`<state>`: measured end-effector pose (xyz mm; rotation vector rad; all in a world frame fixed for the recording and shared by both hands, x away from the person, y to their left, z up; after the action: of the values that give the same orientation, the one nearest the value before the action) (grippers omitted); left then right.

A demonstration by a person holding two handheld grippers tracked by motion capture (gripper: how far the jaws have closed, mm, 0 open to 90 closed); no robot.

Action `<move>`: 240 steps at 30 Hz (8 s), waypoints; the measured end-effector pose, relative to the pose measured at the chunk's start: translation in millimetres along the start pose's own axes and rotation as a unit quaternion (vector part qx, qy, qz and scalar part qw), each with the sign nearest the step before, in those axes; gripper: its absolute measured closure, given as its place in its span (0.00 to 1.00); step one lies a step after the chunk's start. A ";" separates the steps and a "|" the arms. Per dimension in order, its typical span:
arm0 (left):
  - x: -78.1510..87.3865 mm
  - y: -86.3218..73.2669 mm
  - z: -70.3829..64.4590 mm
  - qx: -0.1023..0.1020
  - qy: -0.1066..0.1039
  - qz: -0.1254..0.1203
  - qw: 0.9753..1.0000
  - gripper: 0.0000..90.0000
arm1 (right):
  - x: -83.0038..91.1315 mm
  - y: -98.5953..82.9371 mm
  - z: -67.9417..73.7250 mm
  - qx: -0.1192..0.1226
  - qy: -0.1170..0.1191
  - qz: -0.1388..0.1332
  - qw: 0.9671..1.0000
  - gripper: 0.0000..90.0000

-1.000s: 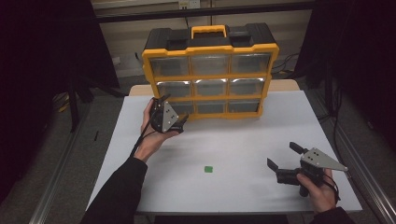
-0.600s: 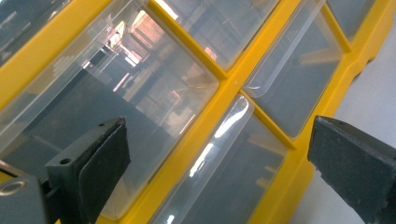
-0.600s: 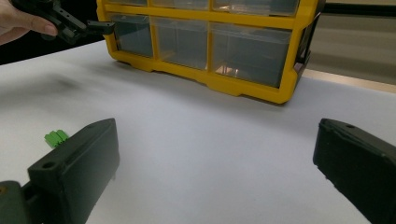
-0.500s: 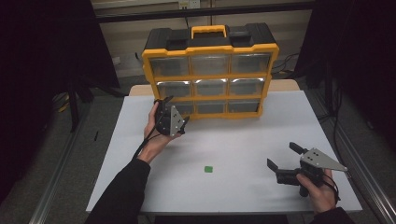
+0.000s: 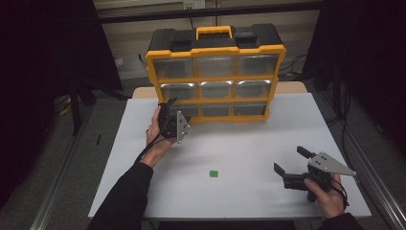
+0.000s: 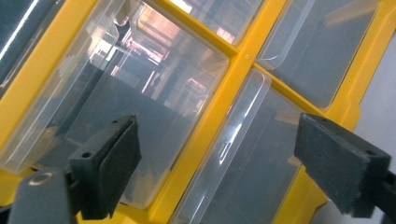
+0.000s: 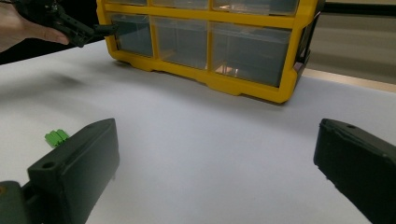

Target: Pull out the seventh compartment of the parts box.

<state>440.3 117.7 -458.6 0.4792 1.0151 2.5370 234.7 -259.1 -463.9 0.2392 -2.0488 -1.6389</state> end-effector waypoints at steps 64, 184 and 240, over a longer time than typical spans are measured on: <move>-16.7 -14.3 -14.3 -0.174 0.044 0.017 0.984 0.81 | -0.8 -0.4 1.0 -0.001 0.001 0.000 1.000 0.00; -11.1 -4.6 -20.5 -0.278 0.080 0.069 0.955 0.87 | 0.1 -0.6 1.0 0.004 0.000 0.003 1.000 0.01; 12.2 -6.7 -29.2 -0.243 0.068 0.013 0.968 0.87 | 0.8 0.0 0.4 0.001 -0.001 -0.001 1.000 0.01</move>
<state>418.2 110.6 -481.2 0.1796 0.3952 2.7421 233.8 -259.0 -463.8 0.2416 -2.0527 -1.6394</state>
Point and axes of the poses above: each handheld gripper's, and its own axes: x roughly backward along the jaws, y roughly out of its top, z roughly to its left, the point moved 3 cm from there along -x, roughly forward along the jaws, and after that the axes turned 10 degrees about x, right-handed, at the moved point
